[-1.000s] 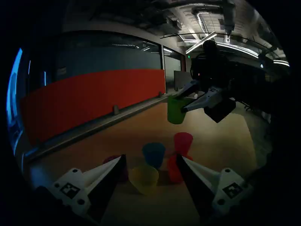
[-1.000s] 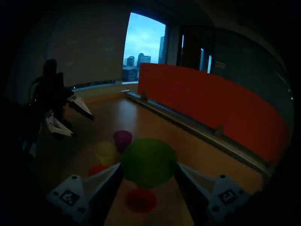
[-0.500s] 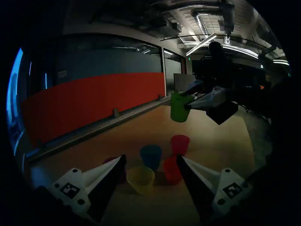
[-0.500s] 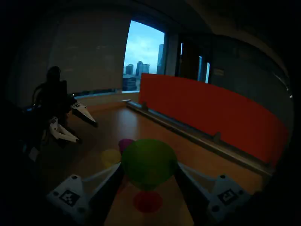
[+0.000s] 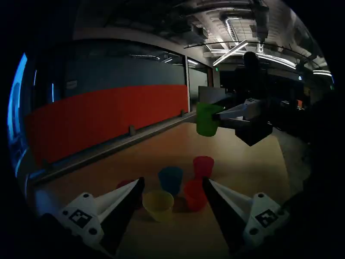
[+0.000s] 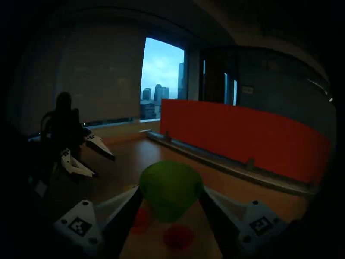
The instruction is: Pour water
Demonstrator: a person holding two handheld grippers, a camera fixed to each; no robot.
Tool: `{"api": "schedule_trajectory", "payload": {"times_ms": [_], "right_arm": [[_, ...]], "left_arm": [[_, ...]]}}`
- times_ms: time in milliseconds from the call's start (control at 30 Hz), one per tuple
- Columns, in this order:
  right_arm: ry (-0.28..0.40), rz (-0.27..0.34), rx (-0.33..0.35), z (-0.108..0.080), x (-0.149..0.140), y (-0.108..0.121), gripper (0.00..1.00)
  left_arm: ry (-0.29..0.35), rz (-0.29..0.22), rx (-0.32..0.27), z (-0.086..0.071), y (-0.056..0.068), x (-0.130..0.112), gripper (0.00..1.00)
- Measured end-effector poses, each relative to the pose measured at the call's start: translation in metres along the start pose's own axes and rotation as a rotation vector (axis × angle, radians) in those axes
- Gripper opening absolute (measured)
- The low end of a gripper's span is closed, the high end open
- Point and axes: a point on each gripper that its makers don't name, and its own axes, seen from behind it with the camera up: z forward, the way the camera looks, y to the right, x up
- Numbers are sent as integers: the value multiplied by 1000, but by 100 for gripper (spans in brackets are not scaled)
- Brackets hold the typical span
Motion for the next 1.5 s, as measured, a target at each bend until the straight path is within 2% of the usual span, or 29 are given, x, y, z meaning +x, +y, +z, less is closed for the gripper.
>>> {"api": "schedule_trajectory", "payload": {"times_ms": [767,1500], "right_arm": [[140,21,6,-12,26,-3,91],[149,-24,23,-15,29,-13,91]], "left_arm": [[18,-6,5,-1,0,5,99],[11,-7,9,0,-2,4,99]]}}
